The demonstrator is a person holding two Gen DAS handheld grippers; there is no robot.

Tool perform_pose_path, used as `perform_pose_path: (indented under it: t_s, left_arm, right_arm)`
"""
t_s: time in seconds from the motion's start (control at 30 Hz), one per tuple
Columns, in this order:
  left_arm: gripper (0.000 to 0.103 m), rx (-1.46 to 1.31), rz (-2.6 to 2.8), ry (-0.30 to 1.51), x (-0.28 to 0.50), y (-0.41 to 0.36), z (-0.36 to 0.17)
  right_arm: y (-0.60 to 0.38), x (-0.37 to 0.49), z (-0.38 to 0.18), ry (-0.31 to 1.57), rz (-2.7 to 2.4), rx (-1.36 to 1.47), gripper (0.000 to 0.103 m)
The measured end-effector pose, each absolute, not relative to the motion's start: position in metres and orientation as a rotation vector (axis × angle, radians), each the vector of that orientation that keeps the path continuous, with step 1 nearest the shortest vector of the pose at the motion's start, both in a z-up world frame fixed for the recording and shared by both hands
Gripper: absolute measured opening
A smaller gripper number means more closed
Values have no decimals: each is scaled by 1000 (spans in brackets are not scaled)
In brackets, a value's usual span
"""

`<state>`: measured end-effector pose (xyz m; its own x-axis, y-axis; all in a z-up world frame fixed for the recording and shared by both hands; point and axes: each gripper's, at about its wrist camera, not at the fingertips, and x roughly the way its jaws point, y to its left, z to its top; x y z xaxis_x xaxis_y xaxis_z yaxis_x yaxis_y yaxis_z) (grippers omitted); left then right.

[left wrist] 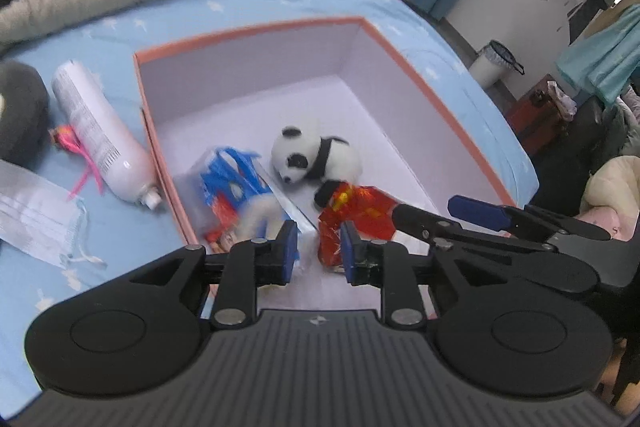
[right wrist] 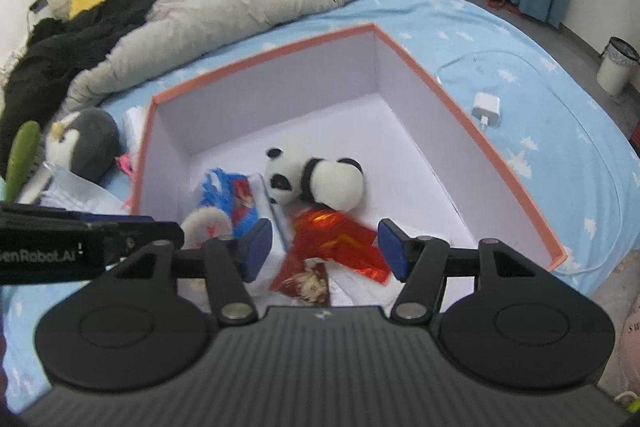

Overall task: Organize soft objects
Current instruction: 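Open both grippers over the pink box to drop the candy and stick, then withdraw both grippers from the pink box back over the bed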

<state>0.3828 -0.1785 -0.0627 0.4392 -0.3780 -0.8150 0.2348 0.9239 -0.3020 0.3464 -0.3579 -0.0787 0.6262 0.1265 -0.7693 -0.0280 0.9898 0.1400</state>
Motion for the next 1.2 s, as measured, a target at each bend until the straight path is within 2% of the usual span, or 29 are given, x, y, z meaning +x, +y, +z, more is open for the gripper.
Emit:
perform_pose_path:
  t_s: [0.33,0.6,1.2]
  left_arm:
    - [27,-101,-379,866,348,-149,1]
    - [27,-134,-362,778,300,-103,25]
    - [27,-151,-223,690,198,-21,-3]
  right_arm:
    - [-344,319,-23,726,140,125,61]
    - [-318,274,7,616,216,92,61]
    - [-256,195,-7,529,310,87,61]
